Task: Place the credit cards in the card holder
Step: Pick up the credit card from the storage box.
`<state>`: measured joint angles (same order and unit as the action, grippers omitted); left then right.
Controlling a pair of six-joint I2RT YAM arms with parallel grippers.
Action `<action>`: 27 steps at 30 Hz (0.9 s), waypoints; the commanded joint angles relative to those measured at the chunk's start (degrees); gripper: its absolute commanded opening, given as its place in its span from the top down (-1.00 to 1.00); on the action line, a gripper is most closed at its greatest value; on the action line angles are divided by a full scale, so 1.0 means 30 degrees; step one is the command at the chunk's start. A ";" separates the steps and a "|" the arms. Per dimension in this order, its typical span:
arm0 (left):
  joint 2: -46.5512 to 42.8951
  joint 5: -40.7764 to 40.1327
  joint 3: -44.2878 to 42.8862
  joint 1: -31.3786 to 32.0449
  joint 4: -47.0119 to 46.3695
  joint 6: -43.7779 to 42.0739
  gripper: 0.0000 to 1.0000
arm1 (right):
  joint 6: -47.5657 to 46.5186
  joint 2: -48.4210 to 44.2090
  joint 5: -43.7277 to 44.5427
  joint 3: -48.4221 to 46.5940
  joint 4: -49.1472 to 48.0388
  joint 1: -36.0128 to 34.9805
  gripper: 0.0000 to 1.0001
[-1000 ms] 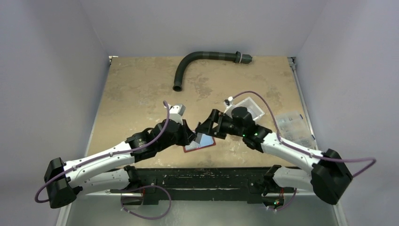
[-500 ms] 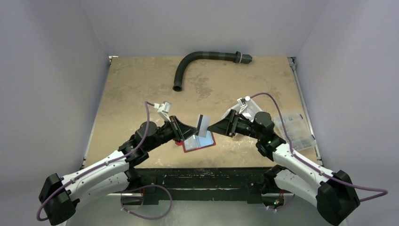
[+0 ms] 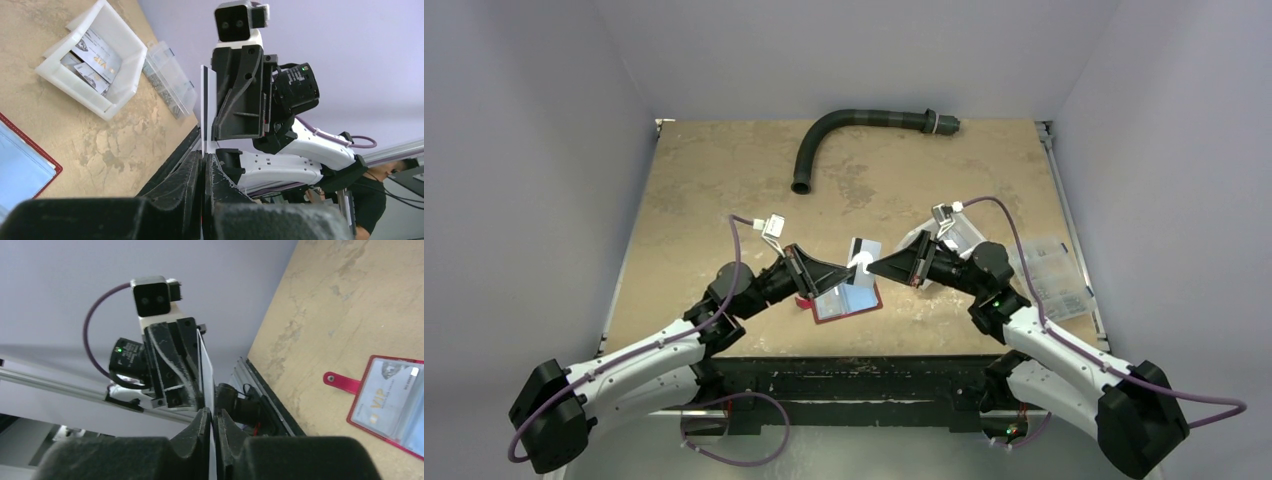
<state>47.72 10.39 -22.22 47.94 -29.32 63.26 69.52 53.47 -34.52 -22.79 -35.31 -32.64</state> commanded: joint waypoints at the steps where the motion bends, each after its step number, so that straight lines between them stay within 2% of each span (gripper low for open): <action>1: 0.0495 0.0452 -0.0218 -0.0100 -0.0533 0.0518 0.97 | 0.0482 -0.0332 -0.0287 0.0030 -0.2214 -0.0139 1.00; 4: 0.1081 0.1664 -0.2238 -0.0535 0.2742 -0.0727 0.04 | -0.0976 -0.0009 -0.1064 -0.0519 -0.0881 -0.0125 1.00; 5: 0.1420 0.2377 -0.3127 -0.0867 0.4365 -0.1507 -0.14 | -0.1512 0.0080 -0.1425 -0.0761 -0.0179 -0.0119 1.00; 7: 0.1977 0.3454 -0.4783 -0.1491 0.7329 -0.2863 -0.23 | -0.2670 0.0280 -0.2056 -0.1337 0.1262 -0.0114 1.00; 9: 0.2063 0.4320 -0.5246 -0.2106 0.8163 -0.3251 -0.20 | -0.3206 0.0486 -0.2659 -0.1742 0.1925 -0.0125 1.00; 15: 0.1178 0.6467 -0.3816 -0.3636 0.5016 -0.1474 0.14 | -0.3520 0.0545 -0.3363 -0.1955 0.2101 -0.0132 1.00; 20: 0.1308 0.7409 -0.2669 -0.3649 0.2612 -0.0183 0.19 | -0.2923 0.0537 -0.2690 -0.1804 0.1640 -0.0106 1.00; 24: 0.1316 0.7519 -0.1999 -0.3656 0.1664 0.0341 0.24 | -0.1690 0.1168 -0.2016 -0.1346 -0.0290 -0.0143 1.00; 25: 0.1344 0.7584 -0.1984 -0.3649 0.1714 0.0252 0.32 | -0.1294 0.1425 -0.2041 -0.1154 -0.1039 -0.0161 1.00; 26: 0.1358 0.7607 -0.2041 -0.3651 0.1980 0.0022 0.50 | -0.1112 0.1600 -0.2040 -0.1064 -0.1378 -0.0163 1.00; 27: 0.1331 0.7353 -0.2253 -0.3662 0.2918 -0.0432 0.77 | -0.1130 0.1742 -0.1967 -0.1064 -0.1347 -0.0149 1.00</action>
<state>52.16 31.16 -28.29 37.17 -18.98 62.74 63.40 57.10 -41.56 -26.13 -32.53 -32.80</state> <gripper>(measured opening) 0.307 0.023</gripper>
